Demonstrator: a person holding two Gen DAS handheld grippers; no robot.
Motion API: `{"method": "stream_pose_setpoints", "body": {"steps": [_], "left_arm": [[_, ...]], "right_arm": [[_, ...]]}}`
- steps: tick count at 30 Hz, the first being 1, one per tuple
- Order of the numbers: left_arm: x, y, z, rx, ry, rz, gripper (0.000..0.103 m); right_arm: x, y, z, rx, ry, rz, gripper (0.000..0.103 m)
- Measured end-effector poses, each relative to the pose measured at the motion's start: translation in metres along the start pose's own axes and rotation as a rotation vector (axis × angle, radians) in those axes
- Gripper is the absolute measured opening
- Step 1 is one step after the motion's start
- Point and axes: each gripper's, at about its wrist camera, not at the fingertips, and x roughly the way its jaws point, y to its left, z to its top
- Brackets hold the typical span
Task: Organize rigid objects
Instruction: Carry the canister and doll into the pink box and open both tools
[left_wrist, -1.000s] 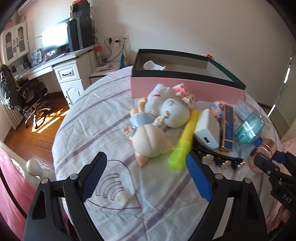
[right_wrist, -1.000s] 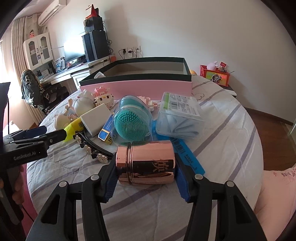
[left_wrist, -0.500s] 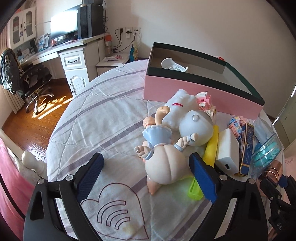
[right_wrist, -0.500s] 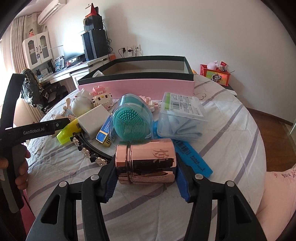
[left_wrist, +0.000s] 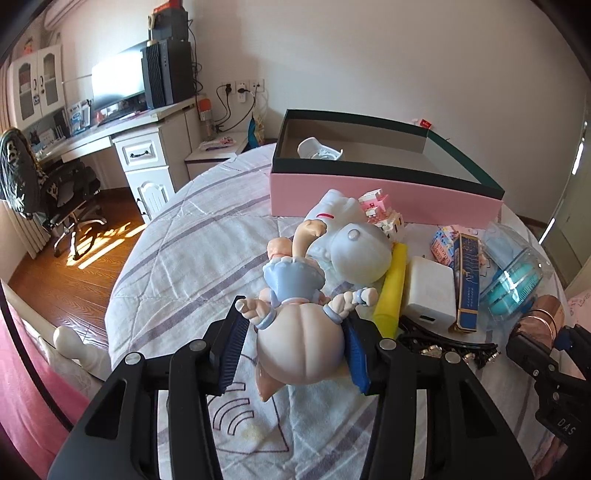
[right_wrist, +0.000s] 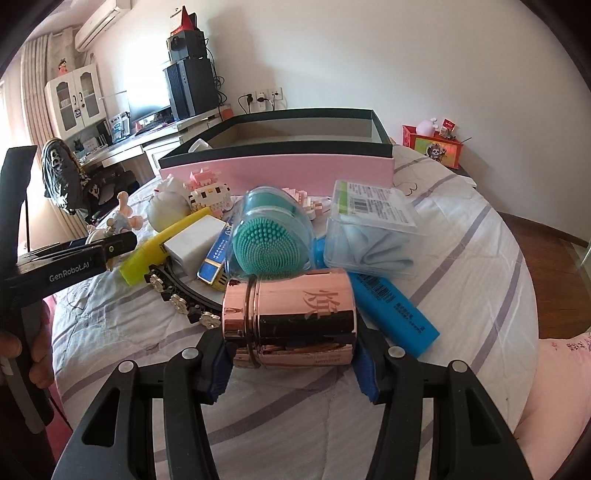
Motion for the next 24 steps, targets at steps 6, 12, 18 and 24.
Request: {"method": "stream_pose_setpoints", "body": {"steps": [6,12,18,24], "left_arm": [[-0.041,-0.006,-0.005,0.013,-0.076,-0.005,0.049],[-0.085,-0.026,-0.003,0.049,-0.164,-0.028,0.049],[-0.11,-0.037,0.001,0.081,-0.208,-0.021,0.049],[-0.116,-0.039,0.005,0.095,-0.224,-0.017,0.049]], "right_arm": [[-0.029,0.011,0.006,-0.008,-0.071,0.013,0.056],[-0.061,0.025,0.018,-0.023,-0.161,0.012,0.056],[-0.079,0.036,0.029,-0.04,-0.219,0.02,0.056],[-0.083,0.04,0.035,-0.051,-0.236,0.027,0.056]]}}
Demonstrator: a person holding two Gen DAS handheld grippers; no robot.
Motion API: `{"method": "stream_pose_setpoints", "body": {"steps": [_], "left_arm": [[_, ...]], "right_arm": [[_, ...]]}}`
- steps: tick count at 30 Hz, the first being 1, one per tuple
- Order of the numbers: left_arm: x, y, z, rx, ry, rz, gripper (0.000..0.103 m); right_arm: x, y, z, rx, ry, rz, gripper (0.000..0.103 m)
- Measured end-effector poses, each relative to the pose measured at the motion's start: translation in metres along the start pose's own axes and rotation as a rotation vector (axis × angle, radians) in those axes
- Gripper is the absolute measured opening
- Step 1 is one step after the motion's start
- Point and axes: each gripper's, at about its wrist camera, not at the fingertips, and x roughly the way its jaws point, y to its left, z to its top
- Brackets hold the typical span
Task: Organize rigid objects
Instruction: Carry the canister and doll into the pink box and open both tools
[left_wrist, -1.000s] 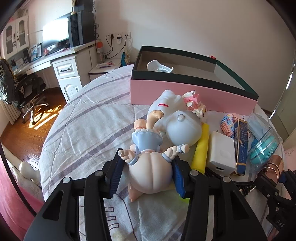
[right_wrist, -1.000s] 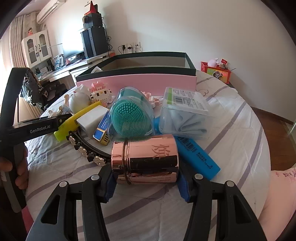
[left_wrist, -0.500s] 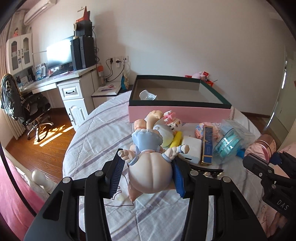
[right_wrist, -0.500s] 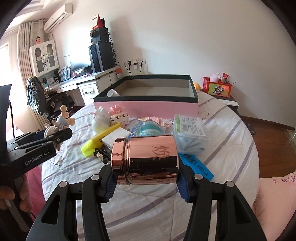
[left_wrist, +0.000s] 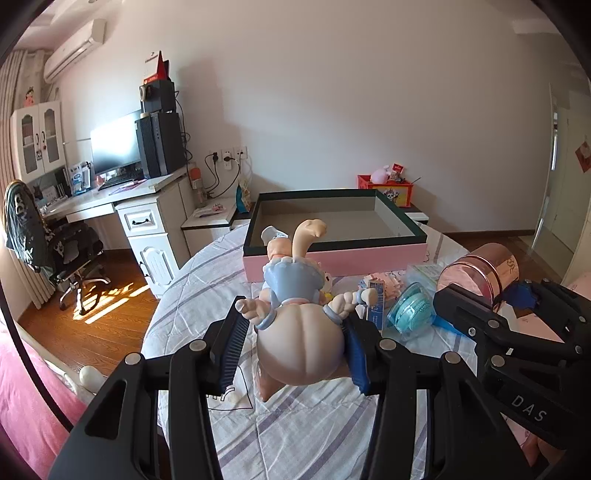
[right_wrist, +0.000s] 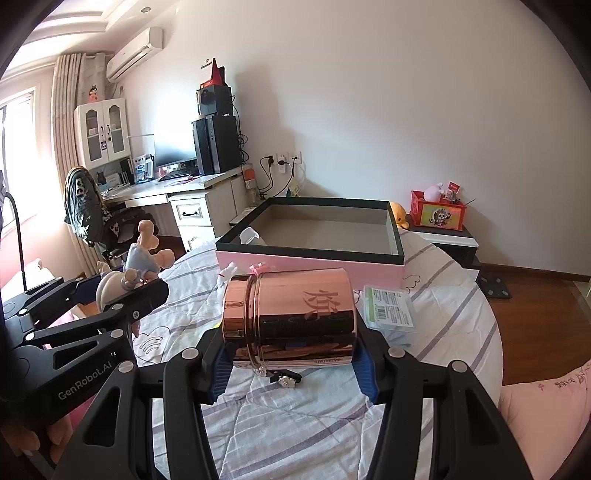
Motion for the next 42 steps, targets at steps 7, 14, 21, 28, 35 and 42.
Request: {"method": "stream_pose_setpoints", "body": {"steps": [7,14,21,28,35,42], "left_arm": [[0.012,-0.01,0.018,0.043,-0.022,-0.013,0.049],[0.053,-0.007,0.064,0.045,-0.003,-0.123,0.049],[0.134,-0.01,0.115,0.08,0.043,-0.091,0.049],[0.231,-0.015,0.115,0.1,0.228,-0.065,0.049],[0.271,-0.017,0.1,0.116,0.319,-0.063,0.048],[0.261,-0.019,0.099,0.11,0.318,-0.043,0.053]], "right_arm": [[0.006,-0.004,0.016,-0.02,-0.024,-0.005,0.056],[0.029,-0.017,0.052,-0.051,-0.051,-0.015,0.056],[0.092,-0.035,0.1,-0.087,-0.007,-0.028,0.056],[0.175,-0.057,0.111,-0.061,0.148,0.001,0.056],[0.232,-0.073,0.092,-0.022,0.304,0.009,0.056],[0.235,-0.083,0.089,0.011,0.338,0.012,0.058]]}}
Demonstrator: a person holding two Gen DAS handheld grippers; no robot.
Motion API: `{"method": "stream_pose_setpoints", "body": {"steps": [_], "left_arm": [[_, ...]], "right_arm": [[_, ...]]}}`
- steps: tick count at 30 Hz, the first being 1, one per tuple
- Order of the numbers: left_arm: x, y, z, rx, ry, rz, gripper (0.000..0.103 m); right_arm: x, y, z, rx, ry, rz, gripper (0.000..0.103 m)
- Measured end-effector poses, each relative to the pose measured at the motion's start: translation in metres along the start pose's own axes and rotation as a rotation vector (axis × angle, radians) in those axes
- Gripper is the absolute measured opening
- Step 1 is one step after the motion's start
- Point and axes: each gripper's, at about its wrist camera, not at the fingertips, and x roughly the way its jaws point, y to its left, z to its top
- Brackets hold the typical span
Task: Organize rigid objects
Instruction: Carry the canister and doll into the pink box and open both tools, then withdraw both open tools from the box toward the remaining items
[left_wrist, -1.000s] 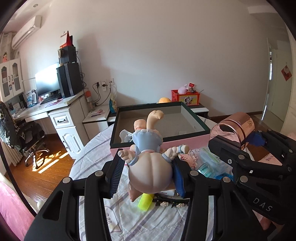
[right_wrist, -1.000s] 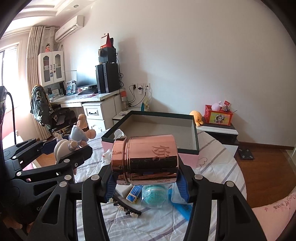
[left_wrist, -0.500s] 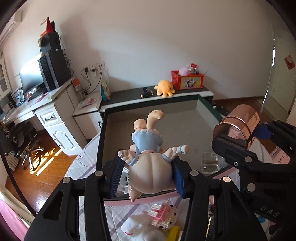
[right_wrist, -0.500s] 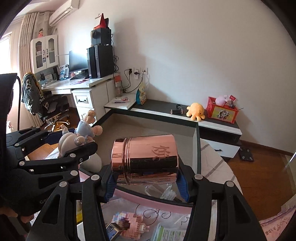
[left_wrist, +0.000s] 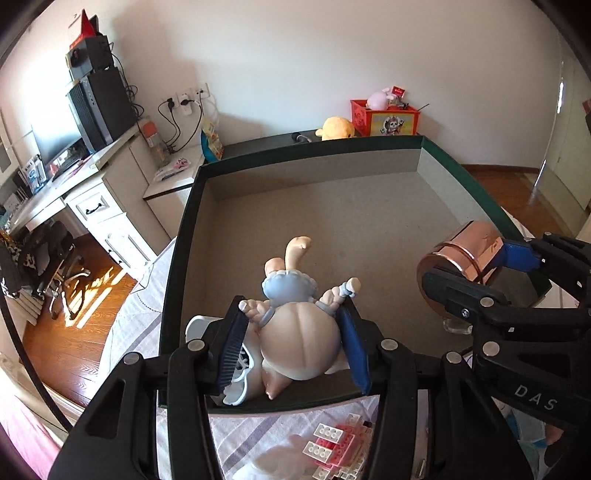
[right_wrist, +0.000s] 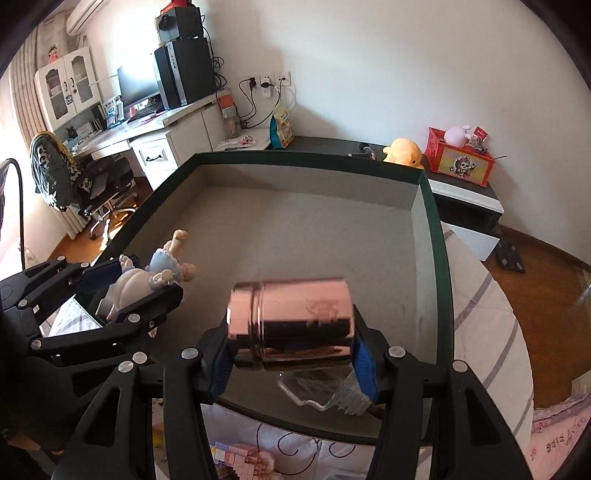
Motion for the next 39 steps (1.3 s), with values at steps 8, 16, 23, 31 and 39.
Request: {"method": "stream_pose_setpoints", "body": {"steps": [8,16,23,31,39], "left_arm": [[-0.084,0.02,-0.023,-0.07,-0.2,0.051,0.09],[-0.203,0.016,-0.086,-0.116,-0.437,0.125,0.103],[-0.274,0.004,-0.14,-0.154,-0.534,0.183,0.103],[-0.317,-0.005,-0.182,-0.157,-0.584,0.195,0.103],[-0.329,-0.013,-0.191,-0.147,-0.587,0.179,0.103]], "right_arm": [[-0.063,0.008,-0.013,0.055,-0.133,0.035,0.082],[-0.182,0.058,-0.067,0.01,-0.367,-0.003,0.087],[-0.257,0.094,-0.124,-0.002,-0.493,-0.067,0.088],[-0.304,0.114,-0.175,0.008,-0.58,-0.12,0.088],[-0.321,0.115,-0.189,0.01,-0.584,-0.148,0.088]]}}
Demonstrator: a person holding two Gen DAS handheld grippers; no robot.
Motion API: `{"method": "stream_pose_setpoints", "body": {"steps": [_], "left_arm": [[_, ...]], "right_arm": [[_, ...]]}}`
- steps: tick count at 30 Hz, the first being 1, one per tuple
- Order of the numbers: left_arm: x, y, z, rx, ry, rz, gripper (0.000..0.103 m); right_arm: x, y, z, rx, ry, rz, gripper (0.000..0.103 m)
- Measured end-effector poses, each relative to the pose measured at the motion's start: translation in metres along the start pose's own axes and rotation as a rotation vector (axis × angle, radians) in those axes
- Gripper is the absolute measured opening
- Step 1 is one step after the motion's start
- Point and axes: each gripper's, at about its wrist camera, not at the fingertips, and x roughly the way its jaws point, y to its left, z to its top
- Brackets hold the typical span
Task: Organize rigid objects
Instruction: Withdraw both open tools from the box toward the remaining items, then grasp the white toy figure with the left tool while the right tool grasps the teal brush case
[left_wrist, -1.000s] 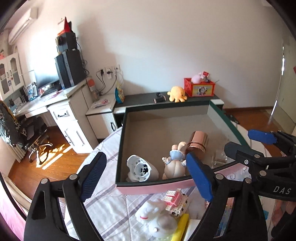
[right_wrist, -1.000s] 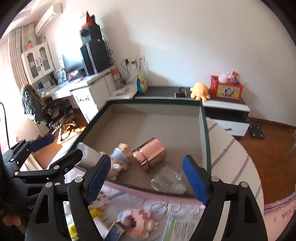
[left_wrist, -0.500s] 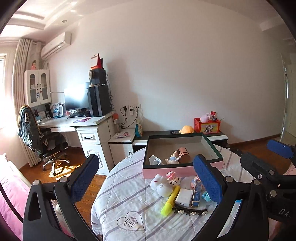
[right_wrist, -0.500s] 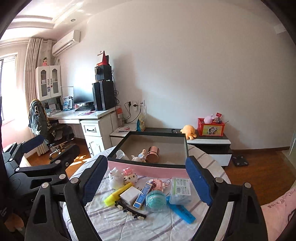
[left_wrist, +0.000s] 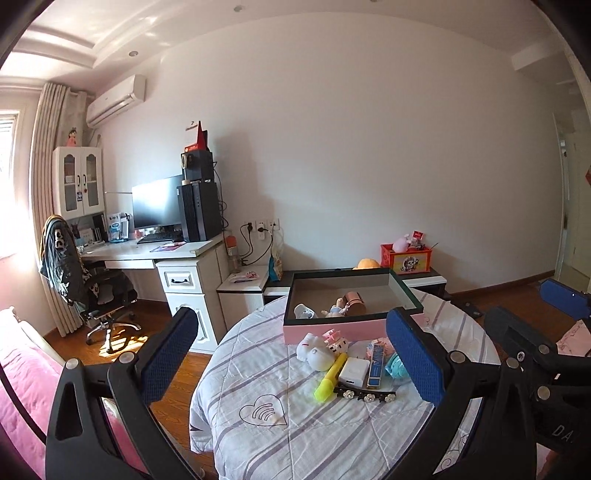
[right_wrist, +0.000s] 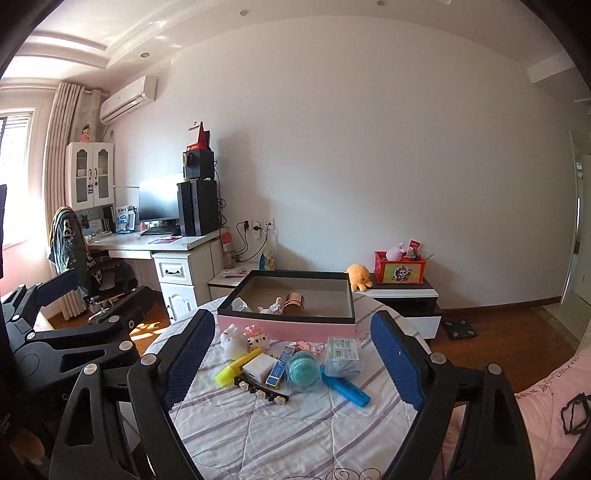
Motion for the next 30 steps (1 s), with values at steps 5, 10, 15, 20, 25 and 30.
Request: {"method": "stream_pose_setpoints", "body": {"steps": [5,10,15,20,25,30], "left_arm": [[-0.001,-0.001,-0.001,-0.003,0.004,-0.008,0.103],[0.006,-0.004,-0.006,-0.001,0.028,-0.015,0.103],[0.028,-0.007,-0.02,-0.008,0.104,-0.053,0.103],[0.06,-0.005,-0.048,-0.023,0.226,-0.112,0.103],[0.098,-0.007,-0.077,-0.041,0.366,-0.138,0.103],[0.128,-0.015,-0.095,-0.033,0.442,-0.148,0.103]], "right_arm": [[-0.001,-0.003,0.001,-0.002,-0.001,-0.004,0.088],[0.001,-0.005,-0.006,-0.003,0.014,-0.008,0.088],[0.018,-0.008,-0.018,0.005,0.062,-0.001,0.088],[0.047,-0.013,-0.04,0.017,0.157,0.024,0.088],[0.084,-0.019,-0.067,0.045,0.268,0.047,0.088],[0.115,-0.028,-0.087,0.074,0.339,0.057,0.088]]}}
